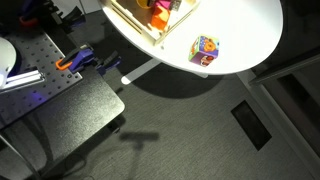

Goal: Remove the apple from the box and put it on the table

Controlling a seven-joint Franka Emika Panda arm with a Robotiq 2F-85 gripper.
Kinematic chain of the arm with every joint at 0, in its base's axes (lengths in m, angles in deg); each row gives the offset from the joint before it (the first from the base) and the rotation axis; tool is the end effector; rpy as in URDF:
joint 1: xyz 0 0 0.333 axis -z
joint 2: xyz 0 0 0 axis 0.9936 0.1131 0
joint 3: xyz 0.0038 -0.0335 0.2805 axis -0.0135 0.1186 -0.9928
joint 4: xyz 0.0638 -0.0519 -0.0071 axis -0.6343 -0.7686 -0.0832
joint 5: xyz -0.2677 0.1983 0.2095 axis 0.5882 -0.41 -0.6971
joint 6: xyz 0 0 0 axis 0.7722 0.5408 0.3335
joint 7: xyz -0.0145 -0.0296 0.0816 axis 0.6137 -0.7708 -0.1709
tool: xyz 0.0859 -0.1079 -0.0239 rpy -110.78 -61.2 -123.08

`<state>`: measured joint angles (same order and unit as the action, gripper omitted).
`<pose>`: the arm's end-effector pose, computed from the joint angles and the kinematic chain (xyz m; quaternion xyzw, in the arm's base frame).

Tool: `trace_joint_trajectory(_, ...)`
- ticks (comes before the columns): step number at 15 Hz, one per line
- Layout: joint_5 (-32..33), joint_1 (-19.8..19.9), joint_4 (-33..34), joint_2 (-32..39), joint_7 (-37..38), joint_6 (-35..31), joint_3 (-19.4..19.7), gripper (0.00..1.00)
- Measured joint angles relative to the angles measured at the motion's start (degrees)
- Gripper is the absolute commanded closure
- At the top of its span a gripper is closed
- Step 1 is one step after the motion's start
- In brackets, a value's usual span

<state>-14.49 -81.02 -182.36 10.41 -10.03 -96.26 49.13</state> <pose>0.4737 -0.0698 0.1329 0.9896 0.0032 -0.1391 0.0367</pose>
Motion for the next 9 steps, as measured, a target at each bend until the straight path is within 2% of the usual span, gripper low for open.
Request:
trace_joint_trajectory(4, -0.1, 1.9, 3.2, 0.4, 0.5, 3.7, 1.2, 0.60)
trace_joint_trajectory(9, -0.8, 4.1, 7.5, 3.9, 2.7, 4.3, 2.7, 0.60)
